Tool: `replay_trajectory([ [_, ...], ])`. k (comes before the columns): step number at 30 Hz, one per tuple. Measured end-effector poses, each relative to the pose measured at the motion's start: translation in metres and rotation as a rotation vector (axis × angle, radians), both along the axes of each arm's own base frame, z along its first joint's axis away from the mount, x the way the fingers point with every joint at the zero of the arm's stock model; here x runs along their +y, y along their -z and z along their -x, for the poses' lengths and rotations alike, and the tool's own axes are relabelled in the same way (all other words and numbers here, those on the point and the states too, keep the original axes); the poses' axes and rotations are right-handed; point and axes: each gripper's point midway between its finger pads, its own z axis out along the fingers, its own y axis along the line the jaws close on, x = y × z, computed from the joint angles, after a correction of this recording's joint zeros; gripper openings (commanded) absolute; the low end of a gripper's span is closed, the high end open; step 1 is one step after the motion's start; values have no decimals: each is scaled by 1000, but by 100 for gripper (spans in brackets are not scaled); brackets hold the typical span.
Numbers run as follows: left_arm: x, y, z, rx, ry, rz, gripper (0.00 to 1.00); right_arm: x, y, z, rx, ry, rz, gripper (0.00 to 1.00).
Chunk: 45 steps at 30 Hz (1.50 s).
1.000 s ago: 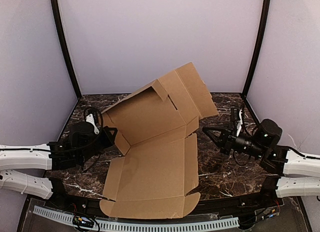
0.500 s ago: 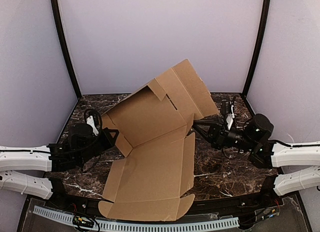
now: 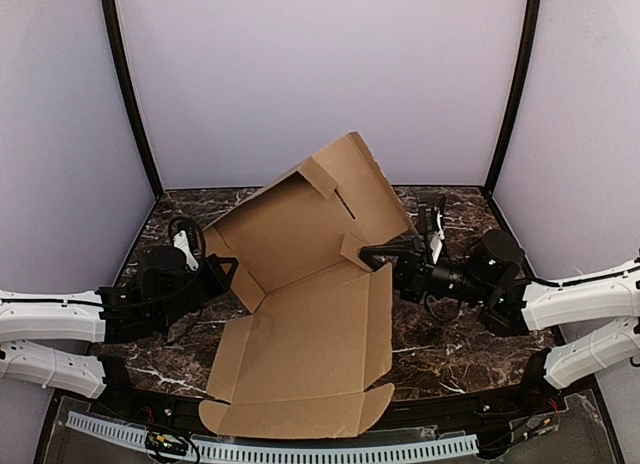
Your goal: Fold the paper box
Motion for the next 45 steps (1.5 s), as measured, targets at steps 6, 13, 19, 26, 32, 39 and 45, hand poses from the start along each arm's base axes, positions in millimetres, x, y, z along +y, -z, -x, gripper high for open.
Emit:
replay_trajectory([
  [6, 0, 1, 0, -10, 9, -26, 1, 9, 3, -6, 11, 30, 43, 0],
  [13, 3, 0, -2, -27, 5, -60, 1, 7, 18, -11, 17, 87, 139, 0],
  [19, 2, -7, -4, -50, 12, -92, 1, -1, 26, -8, 18, 111, 198, 0],
  [26, 5, -21, -4, -91, 8, -107, 1, -20, 15, 0, -17, 140, 213, 0],
  [32, 11, -22, -4, -103, -11, -137, 1, -37, 9, 9, -49, 149, 243, 0],
  [39, 18, -21, -7, -125, -35, -203, 1, -56, 20, 20, -64, 154, 332, 0],
  [45, 23, -21, -9, -162, -38, -296, 1, -77, 30, 26, -73, 181, 430, 19],
])
